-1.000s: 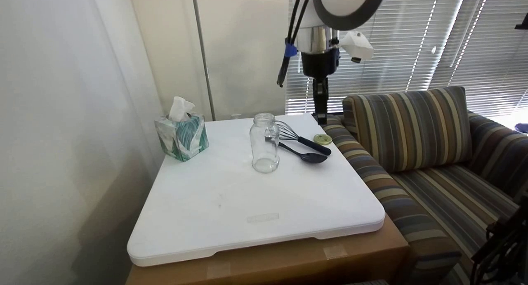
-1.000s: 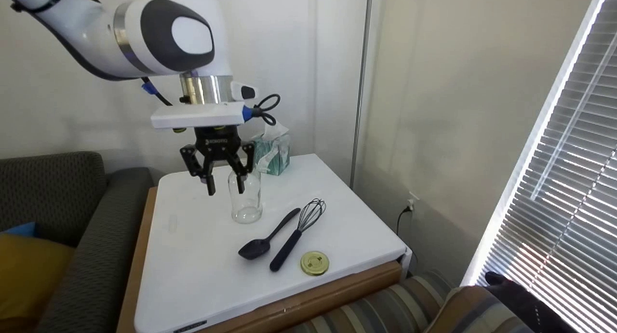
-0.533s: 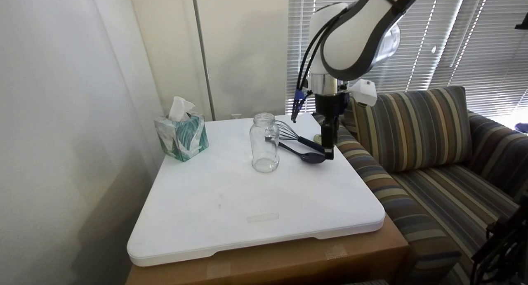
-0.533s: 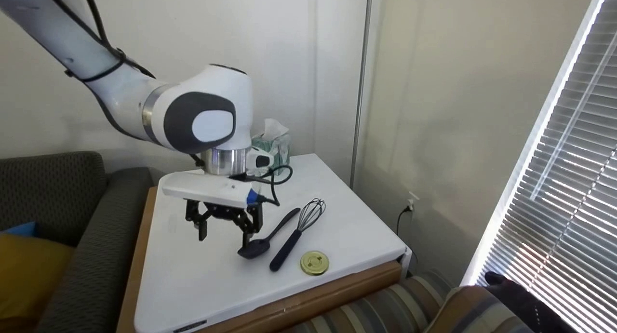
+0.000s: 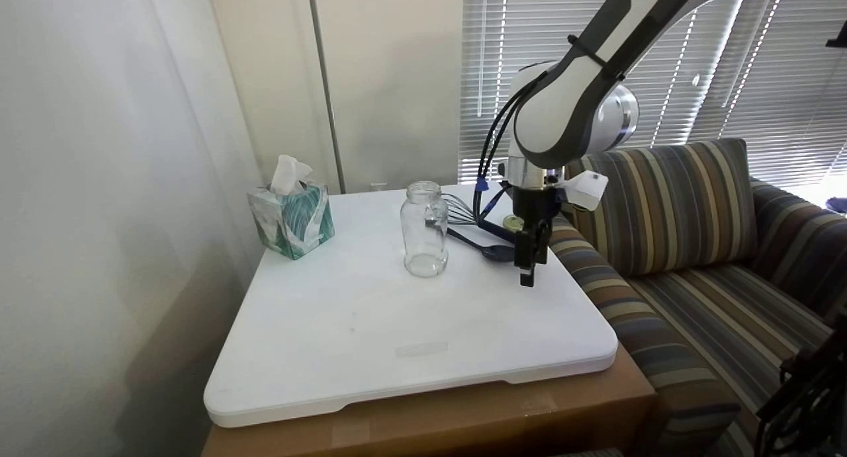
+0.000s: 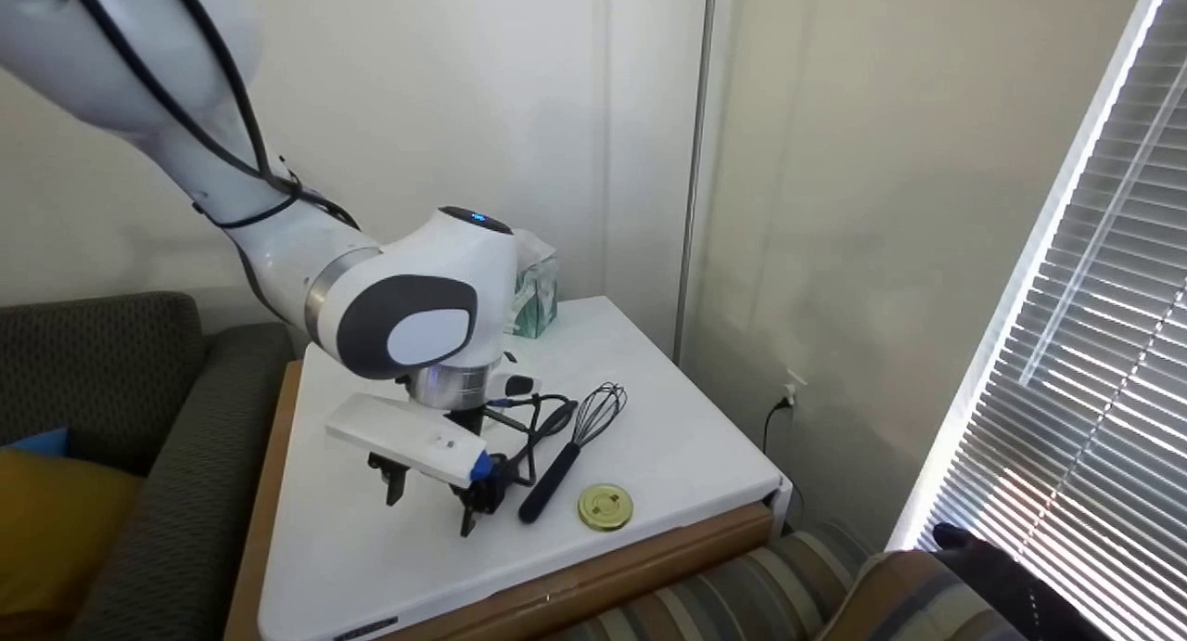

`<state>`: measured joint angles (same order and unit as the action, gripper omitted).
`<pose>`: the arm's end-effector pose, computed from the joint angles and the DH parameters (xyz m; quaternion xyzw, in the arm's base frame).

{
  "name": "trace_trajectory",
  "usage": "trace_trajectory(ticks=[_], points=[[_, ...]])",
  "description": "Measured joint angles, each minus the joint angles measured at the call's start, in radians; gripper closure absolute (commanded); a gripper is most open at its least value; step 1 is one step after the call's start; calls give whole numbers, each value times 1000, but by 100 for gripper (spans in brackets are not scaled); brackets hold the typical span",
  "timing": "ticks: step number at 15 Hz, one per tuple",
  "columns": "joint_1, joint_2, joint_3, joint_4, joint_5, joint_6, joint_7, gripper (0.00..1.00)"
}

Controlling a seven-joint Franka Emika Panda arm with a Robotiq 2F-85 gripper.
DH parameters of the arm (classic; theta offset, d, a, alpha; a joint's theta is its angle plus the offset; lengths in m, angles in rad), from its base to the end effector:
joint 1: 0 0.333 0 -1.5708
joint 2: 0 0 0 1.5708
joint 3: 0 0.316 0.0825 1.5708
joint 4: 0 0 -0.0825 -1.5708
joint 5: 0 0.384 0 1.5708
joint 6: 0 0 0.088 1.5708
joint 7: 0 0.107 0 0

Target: Move the whisk to the right, remove the spoon from the cup and put it beside the whisk

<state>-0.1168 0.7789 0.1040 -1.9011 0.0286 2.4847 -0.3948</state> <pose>0.5921 -0.0064 0.0731 -0.9805 -0.1657 0.0847 0.0638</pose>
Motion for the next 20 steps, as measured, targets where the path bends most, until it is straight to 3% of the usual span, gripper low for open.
trace_trajectory(ticks=[20], points=[[20,109,-22,217,-11,-5,102,0]])
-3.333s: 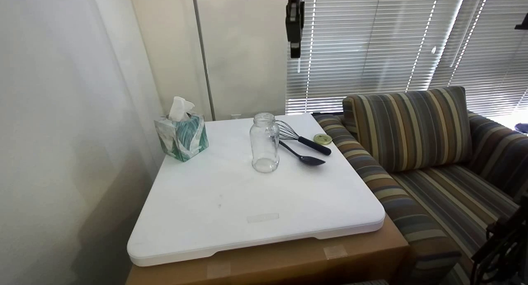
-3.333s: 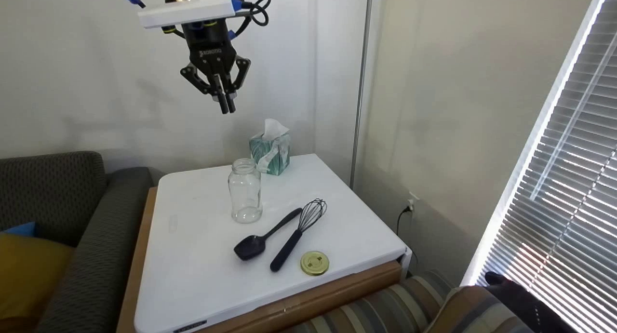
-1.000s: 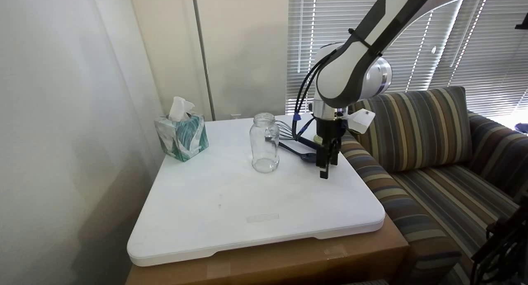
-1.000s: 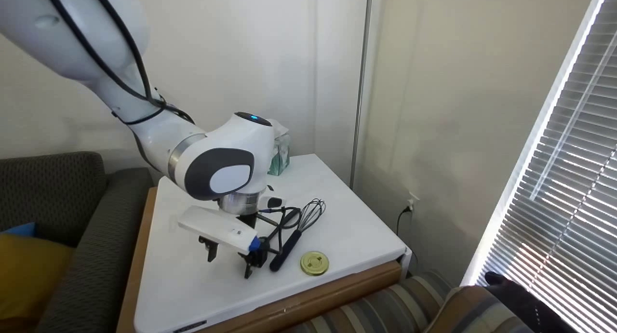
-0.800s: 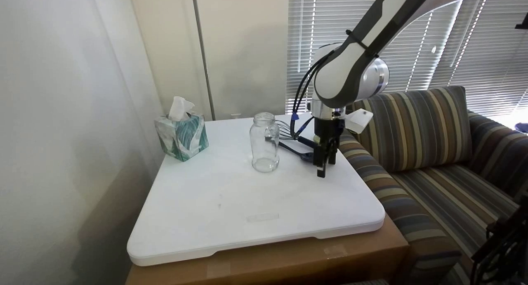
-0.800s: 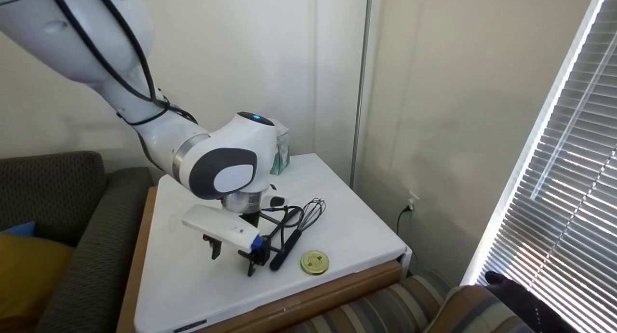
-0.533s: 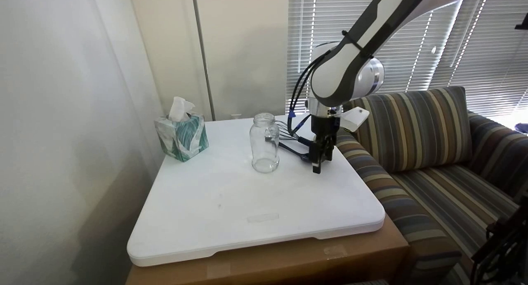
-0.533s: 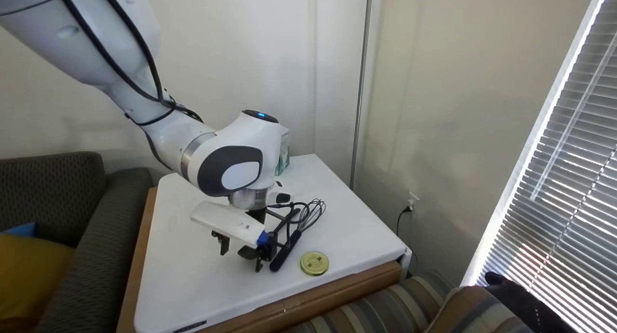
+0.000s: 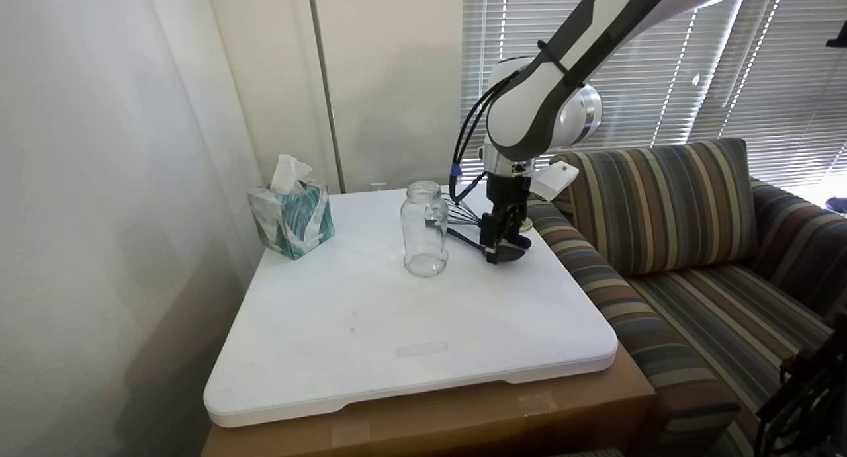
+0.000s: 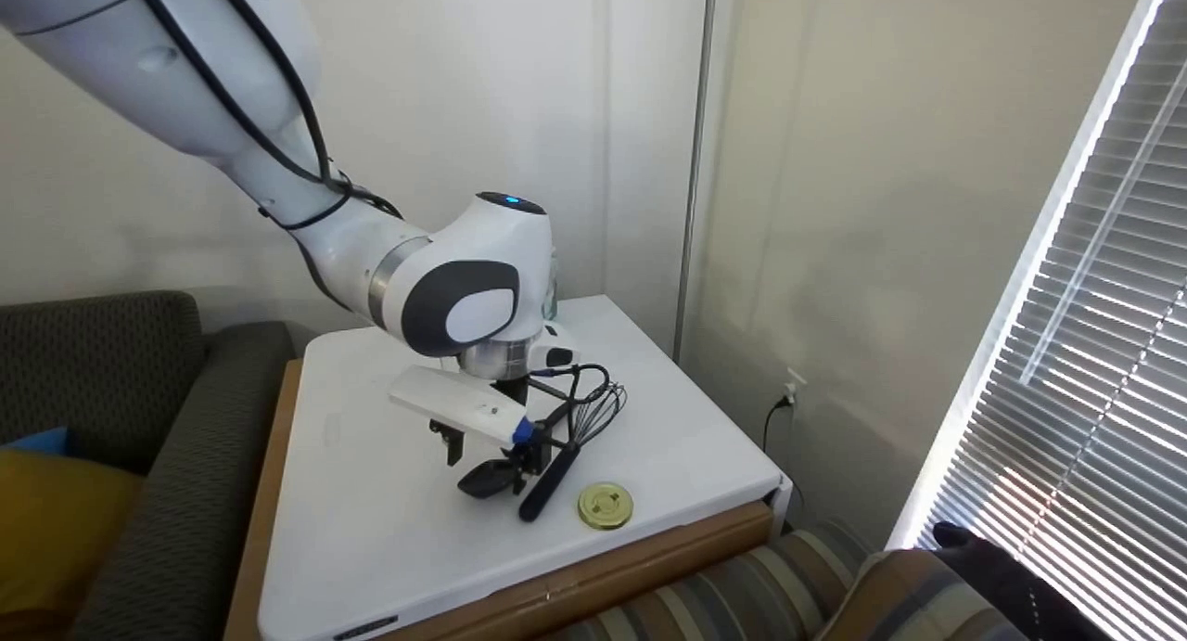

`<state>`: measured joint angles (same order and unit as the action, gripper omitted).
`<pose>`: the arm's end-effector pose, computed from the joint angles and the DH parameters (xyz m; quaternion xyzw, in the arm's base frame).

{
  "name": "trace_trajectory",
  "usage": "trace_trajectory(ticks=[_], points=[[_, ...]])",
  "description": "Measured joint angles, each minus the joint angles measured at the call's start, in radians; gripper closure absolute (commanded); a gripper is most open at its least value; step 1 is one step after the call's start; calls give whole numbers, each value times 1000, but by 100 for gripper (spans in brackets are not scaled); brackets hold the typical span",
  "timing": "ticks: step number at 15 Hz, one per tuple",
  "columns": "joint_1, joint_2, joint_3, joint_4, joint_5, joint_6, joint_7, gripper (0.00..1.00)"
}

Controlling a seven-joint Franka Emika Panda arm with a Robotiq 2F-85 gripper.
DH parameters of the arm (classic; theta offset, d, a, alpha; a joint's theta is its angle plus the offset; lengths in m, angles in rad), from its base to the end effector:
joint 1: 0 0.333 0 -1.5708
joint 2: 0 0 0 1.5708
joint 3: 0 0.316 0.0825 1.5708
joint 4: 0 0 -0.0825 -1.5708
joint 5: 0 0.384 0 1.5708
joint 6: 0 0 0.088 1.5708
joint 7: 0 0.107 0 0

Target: Move the whisk to the right, remove the spoon from the cup and put it beside the whisk

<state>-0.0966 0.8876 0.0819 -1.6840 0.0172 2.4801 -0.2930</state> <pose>0.6522 -0.0130 0.0767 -0.9913 -0.1180 0.0383 0.0437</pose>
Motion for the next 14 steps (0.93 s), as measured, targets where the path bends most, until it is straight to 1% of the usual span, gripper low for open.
trace_trajectory(ticks=[3,7,11,12,13,14], points=[[10,9,0,23,0,-19,4,0],[25,10,-6,36,-4,-75,33,0],[51,10,-42,36,-25,-108,91,0],[56,10,-49,36,-30,-114,104,2],[59,11,-55,36,-33,-118,113,8],[60,11,-58,36,-34,-121,119,12]])
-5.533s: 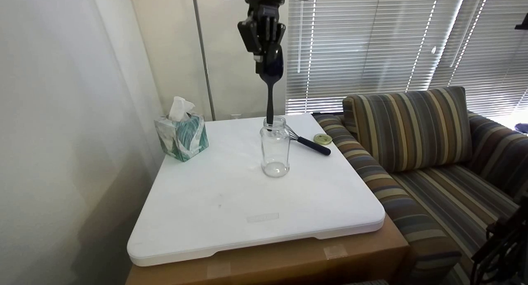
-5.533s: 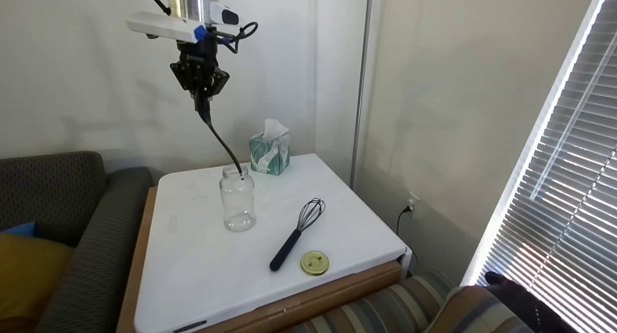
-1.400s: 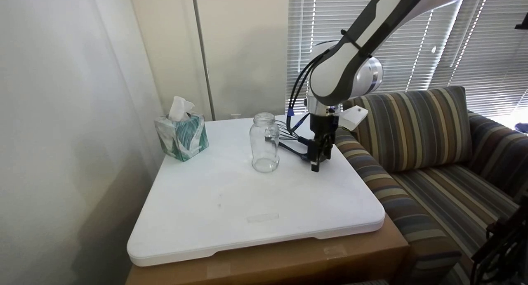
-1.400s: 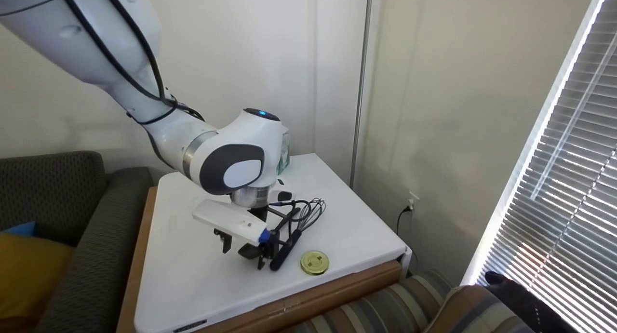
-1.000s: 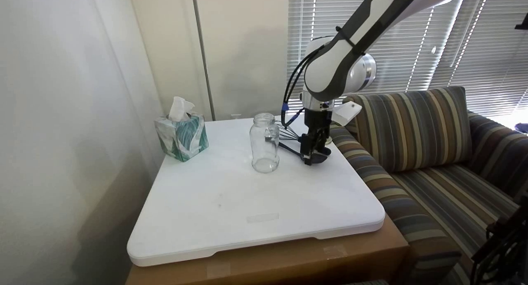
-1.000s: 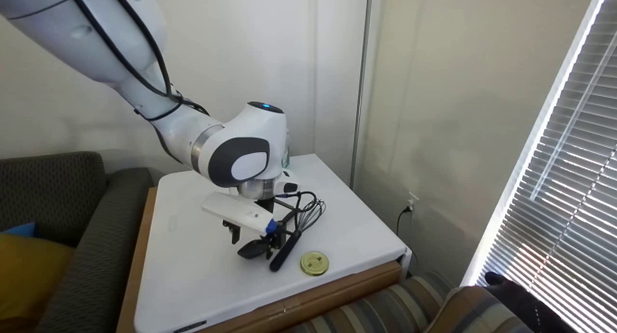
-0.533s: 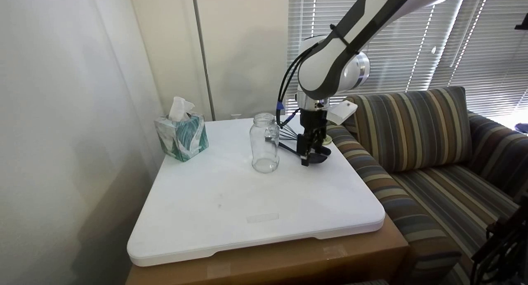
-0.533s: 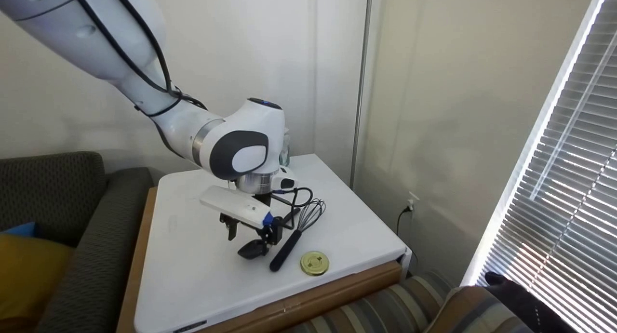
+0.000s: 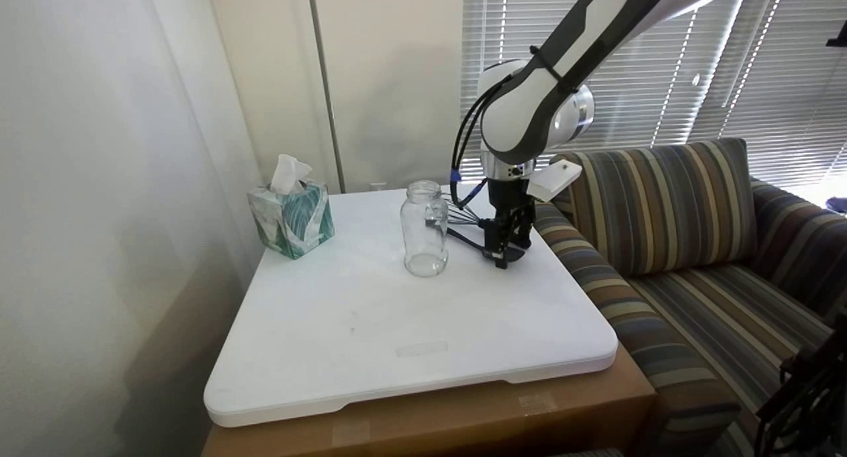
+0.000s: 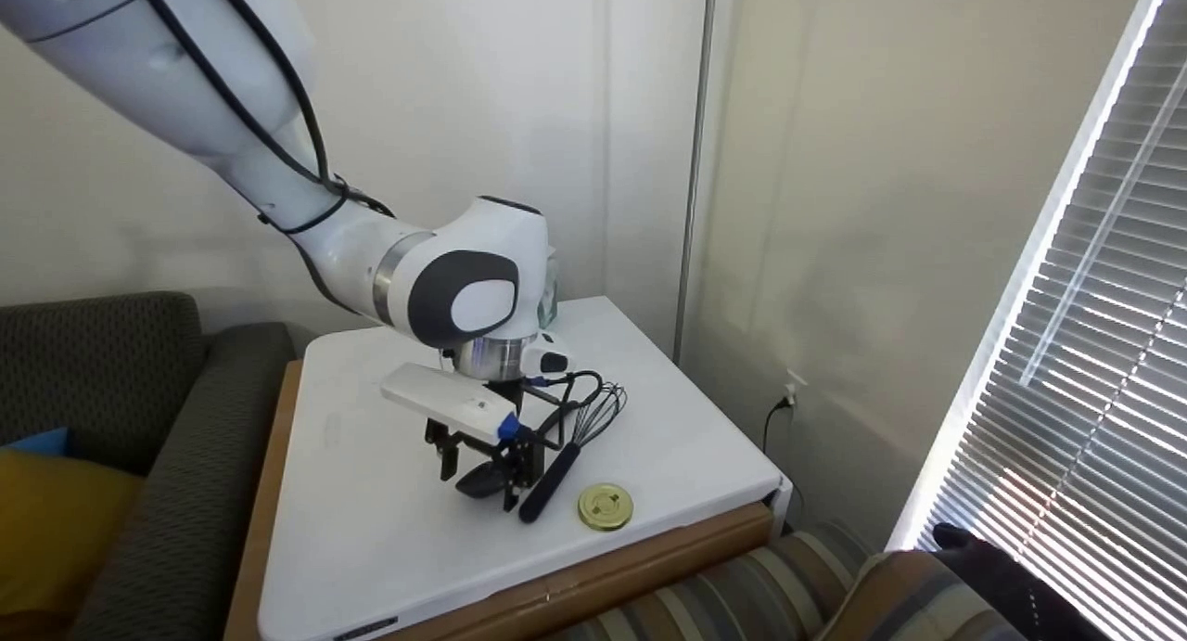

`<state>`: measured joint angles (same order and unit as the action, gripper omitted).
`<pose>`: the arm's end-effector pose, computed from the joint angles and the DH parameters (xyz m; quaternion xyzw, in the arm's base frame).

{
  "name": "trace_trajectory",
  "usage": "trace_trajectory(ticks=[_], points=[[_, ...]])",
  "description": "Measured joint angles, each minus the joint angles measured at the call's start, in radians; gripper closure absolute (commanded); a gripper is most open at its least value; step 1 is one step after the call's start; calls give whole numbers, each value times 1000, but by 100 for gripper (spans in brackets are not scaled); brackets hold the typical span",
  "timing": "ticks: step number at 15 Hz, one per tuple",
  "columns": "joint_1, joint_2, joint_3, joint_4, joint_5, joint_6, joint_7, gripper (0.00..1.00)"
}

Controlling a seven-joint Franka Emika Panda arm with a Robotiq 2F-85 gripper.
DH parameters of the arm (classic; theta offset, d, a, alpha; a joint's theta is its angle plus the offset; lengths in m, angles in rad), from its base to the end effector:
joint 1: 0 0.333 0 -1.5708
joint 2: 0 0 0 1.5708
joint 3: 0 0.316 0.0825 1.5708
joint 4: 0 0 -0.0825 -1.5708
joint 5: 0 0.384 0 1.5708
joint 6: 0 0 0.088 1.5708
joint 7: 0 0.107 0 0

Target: Move the whisk to the right, remove the spoon from the cup and put it beside the whisk

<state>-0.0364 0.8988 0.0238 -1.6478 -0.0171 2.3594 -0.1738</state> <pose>0.6487 -0.0094 0.0720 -0.9922 -0.0831 0.0925 0.0129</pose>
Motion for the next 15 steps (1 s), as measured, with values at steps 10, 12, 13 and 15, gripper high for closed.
trace_trajectory(ticks=[10,12,13,15], points=[[7,2,-1,0,0,-10,7,73],[7,2,-1,0,0,-10,7,73],[8,2,-1,0,0,-11,7,73],[10,2,-1,0,-1,-11,7,73]])
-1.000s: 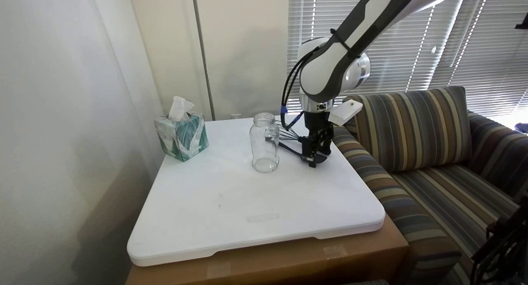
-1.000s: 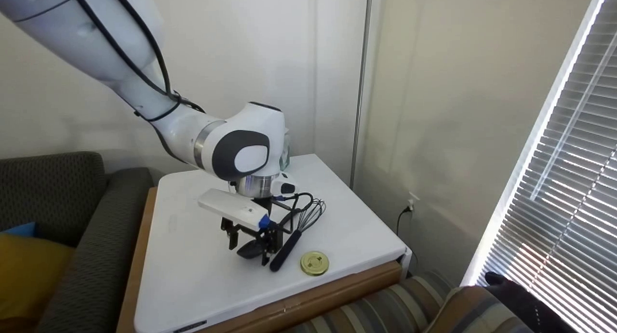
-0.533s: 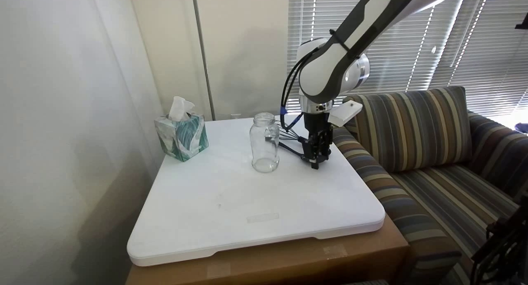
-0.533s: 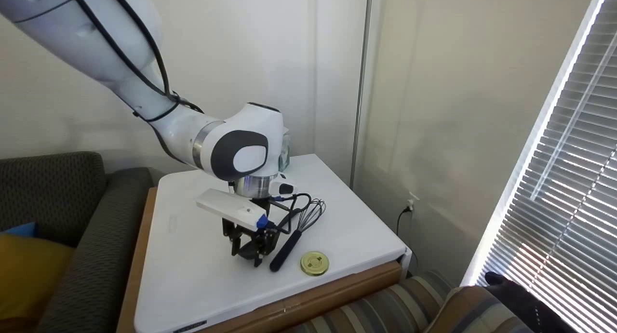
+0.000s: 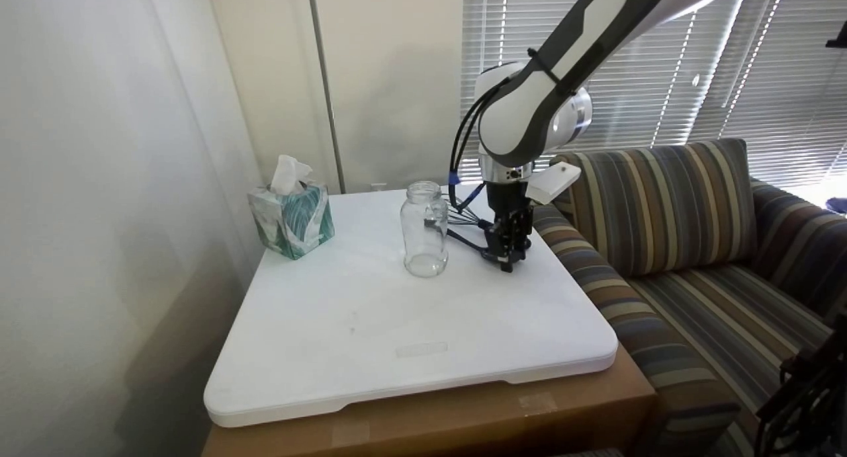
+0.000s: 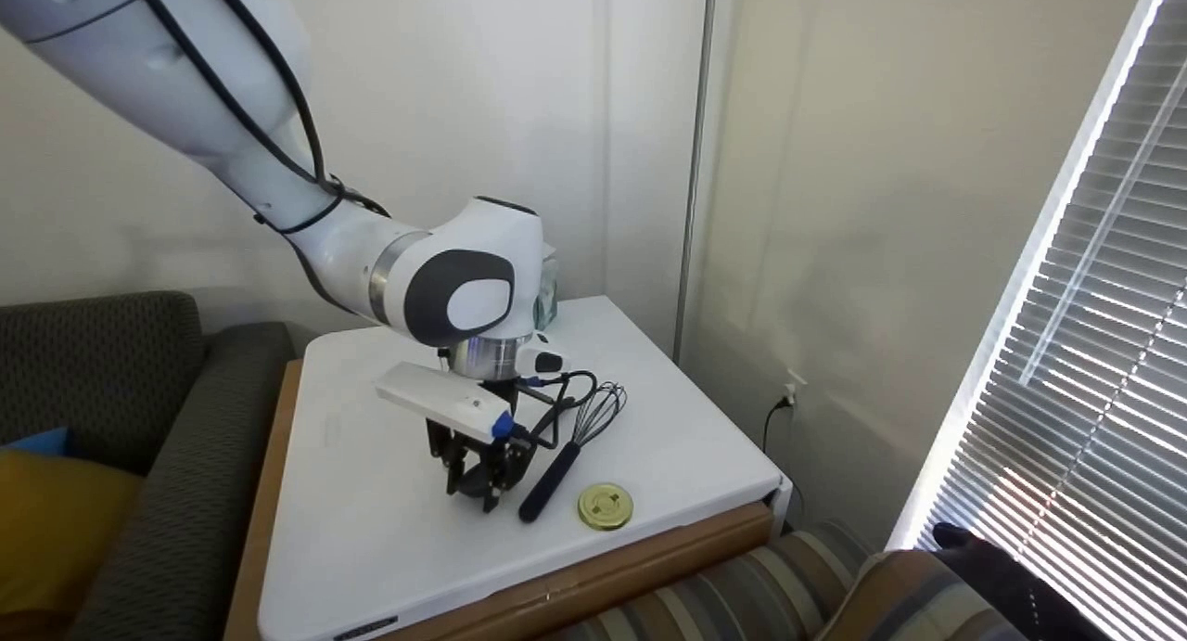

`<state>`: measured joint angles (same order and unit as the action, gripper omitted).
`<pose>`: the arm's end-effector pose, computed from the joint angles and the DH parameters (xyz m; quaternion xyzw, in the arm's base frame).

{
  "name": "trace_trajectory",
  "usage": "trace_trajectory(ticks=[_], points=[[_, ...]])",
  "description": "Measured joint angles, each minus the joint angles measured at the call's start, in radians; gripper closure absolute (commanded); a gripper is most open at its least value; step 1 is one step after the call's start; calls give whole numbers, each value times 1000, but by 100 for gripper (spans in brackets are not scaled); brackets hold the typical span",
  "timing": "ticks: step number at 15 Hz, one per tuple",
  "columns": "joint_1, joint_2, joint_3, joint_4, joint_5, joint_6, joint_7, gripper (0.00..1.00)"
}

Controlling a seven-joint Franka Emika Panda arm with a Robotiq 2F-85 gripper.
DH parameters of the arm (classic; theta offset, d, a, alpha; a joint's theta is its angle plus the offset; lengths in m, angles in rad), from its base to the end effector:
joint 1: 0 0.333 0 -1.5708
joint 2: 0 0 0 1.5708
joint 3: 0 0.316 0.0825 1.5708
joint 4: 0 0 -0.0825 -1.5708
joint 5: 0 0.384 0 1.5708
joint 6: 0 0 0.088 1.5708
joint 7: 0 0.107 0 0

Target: Move the whisk to the right, remove the spoon from the cup and put it beside the whisk

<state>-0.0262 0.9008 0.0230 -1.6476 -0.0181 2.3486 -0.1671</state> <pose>0.6470 -0.0032 0.0701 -0.9914 -0.0850 0.0989 0.0121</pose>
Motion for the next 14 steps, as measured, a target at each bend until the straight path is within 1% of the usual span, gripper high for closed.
trace_trajectory(ticks=[3,7,14], points=[[5,-1,-1,3,-3,0,8,73],[12,-20,-13,7,-11,1,58,73],[35,-135,-60,-28,-43,2,163,73]])
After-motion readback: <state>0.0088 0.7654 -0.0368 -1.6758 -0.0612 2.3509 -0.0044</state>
